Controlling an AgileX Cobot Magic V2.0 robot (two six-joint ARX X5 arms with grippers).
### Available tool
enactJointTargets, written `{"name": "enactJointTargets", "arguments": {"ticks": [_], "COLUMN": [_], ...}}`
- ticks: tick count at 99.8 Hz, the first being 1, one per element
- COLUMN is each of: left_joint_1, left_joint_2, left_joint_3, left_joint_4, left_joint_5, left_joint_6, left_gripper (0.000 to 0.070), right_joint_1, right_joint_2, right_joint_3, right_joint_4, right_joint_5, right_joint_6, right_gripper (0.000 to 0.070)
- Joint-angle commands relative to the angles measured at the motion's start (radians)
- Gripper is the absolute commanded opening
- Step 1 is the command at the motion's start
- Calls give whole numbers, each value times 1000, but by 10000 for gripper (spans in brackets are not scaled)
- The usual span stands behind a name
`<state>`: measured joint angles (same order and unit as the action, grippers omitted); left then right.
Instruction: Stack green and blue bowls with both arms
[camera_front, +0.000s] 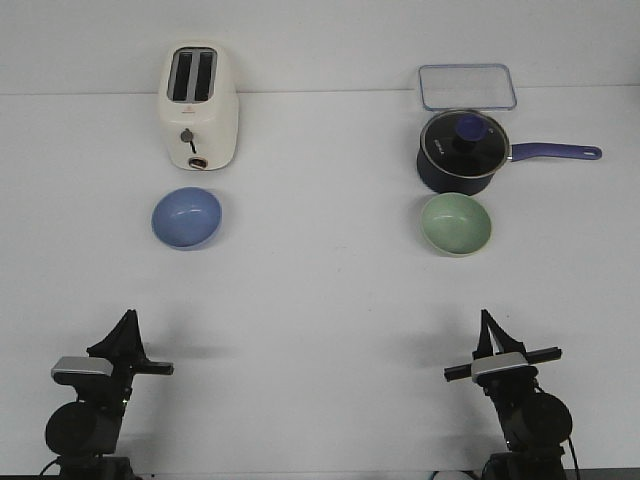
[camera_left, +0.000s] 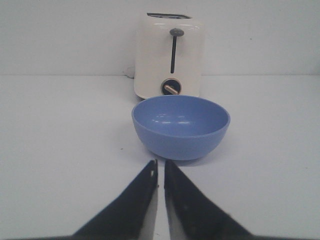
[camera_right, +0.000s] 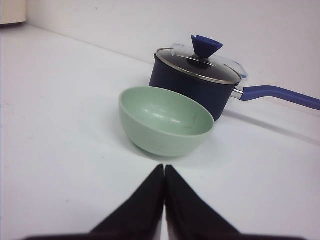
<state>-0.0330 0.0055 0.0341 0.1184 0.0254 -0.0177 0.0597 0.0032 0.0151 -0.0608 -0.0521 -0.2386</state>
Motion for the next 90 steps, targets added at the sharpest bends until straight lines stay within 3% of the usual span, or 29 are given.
{"name": "enactJointTargets", "arguments": {"ticks": [1, 72, 90], "left_joint_1": [1, 1, 1], "left_joint_2": [-1, -1, -1], "left_joint_3": [-20, -20, -20], "left_joint_4": [11, 11, 11], "left_joint_5": [1, 1, 1], "left_joint_6": [-4, -4, -4], "left_gripper": [15, 15, 15], "right_joint_1": [1, 1, 1], "right_joint_2": [-2, -2, -2], "right_joint_3": [-2, -2, -2], "right_joint_4": [16, 16, 16], "right_joint_5": [0, 0, -5], "right_joint_6": [-5, -4, 114], "right_gripper": [0, 0, 0]}}
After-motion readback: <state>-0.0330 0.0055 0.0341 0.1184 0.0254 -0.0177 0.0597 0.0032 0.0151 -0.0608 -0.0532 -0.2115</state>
